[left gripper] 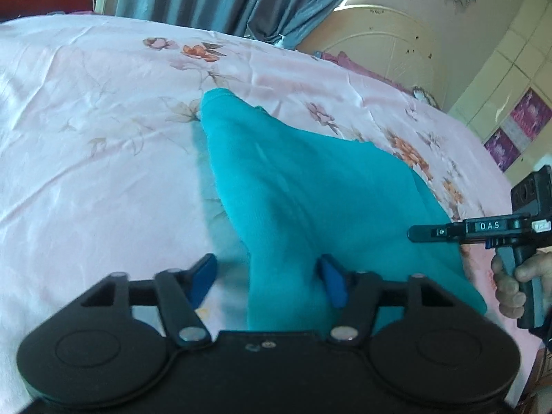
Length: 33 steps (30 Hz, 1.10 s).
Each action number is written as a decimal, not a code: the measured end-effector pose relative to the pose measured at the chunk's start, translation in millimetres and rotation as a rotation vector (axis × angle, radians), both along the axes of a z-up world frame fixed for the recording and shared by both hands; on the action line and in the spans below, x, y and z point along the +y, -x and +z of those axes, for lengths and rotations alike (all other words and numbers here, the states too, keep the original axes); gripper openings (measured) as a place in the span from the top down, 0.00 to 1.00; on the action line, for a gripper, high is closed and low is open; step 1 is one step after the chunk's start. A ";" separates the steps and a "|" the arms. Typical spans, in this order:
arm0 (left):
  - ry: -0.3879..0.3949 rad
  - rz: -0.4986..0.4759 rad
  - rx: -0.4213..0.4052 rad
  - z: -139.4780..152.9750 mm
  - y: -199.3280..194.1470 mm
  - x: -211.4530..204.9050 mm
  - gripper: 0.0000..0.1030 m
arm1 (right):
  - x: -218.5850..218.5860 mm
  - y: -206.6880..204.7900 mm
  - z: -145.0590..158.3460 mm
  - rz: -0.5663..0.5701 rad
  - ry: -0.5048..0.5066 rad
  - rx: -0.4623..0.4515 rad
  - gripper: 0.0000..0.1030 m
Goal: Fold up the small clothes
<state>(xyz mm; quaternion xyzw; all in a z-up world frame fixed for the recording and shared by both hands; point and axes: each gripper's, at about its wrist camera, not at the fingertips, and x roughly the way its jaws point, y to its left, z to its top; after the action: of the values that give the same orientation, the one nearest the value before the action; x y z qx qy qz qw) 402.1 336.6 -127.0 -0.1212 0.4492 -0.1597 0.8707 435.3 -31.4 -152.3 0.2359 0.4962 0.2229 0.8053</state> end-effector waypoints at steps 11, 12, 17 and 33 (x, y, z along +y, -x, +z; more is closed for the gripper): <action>-0.078 0.030 -0.125 47.1 10.5 17.1 0.33 | -6.9 24.0 60.5 -0.013 0.219 -0.226 0.56; -0.074 0.003 -0.141 51.6 3.0 13.4 0.38 | -2.5 18.6 66.2 -0.009 0.226 -0.242 0.56; -0.151 -0.128 -0.122 36.1 -44.2 -26.9 0.54 | 39.0 -14.8 56.4 0.102 0.339 -0.244 0.73; -0.145 -0.043 -0.037 -9.7 -131.1 -39.5 0.46 | 59.9 -79.6 21.0 0.029 0.422 -0.131 0.52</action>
<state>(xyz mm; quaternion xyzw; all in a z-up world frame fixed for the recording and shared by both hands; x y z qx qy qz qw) 533.2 297.0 -136.7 -0.0452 0.4458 -0.1474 0.8818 514.9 28.5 -131.3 0.0401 0.4818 0.1407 0.8640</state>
